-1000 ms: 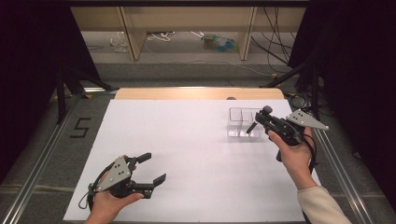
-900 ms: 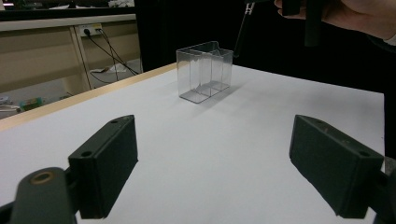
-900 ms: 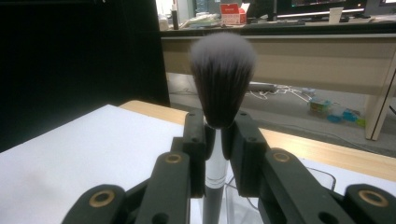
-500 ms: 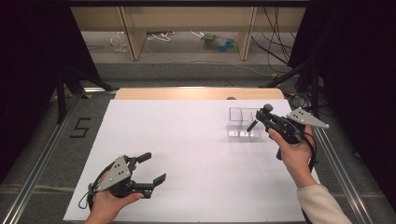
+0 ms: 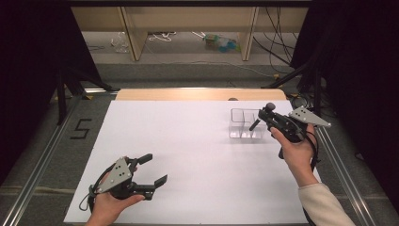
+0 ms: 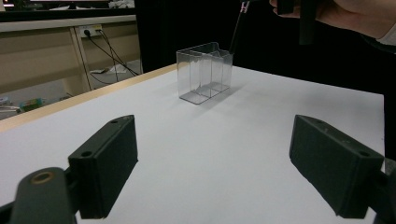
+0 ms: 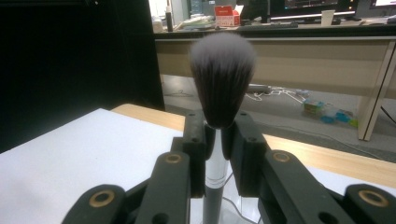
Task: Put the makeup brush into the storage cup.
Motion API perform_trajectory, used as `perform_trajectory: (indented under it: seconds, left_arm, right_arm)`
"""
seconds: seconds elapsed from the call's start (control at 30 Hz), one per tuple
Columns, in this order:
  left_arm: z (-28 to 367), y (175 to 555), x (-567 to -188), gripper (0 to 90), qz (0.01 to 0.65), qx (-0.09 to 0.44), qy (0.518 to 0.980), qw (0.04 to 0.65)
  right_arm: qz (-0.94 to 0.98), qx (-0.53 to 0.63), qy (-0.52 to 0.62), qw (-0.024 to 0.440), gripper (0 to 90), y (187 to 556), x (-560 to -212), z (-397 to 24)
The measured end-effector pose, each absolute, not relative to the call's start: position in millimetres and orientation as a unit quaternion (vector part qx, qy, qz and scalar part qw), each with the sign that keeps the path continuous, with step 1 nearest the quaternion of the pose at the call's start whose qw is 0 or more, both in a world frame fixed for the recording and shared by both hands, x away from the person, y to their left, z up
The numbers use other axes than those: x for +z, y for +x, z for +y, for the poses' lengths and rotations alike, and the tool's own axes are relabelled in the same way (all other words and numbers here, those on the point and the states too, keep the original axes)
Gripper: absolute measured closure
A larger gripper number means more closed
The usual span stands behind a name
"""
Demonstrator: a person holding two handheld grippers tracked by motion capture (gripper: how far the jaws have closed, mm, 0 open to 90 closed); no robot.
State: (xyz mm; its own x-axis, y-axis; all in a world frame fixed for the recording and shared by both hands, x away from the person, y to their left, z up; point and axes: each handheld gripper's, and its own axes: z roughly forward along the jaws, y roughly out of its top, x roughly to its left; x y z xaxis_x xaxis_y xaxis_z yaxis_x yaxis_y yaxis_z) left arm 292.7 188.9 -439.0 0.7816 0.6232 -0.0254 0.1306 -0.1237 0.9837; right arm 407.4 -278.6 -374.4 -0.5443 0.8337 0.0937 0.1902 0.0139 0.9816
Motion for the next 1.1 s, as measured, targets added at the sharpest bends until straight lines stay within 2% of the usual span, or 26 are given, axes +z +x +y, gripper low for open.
perform_trajectory:
  seconds: [1.1]
  left_arm:
    - [189.1, 293.0, -439.4, 15.4, 0.263, 0.201, 0.721, 0.608]
  right_arm:
    - [0.656, 0.58, 0.392, 0.282, 78.5, 414.5, -367.7, -278.7]
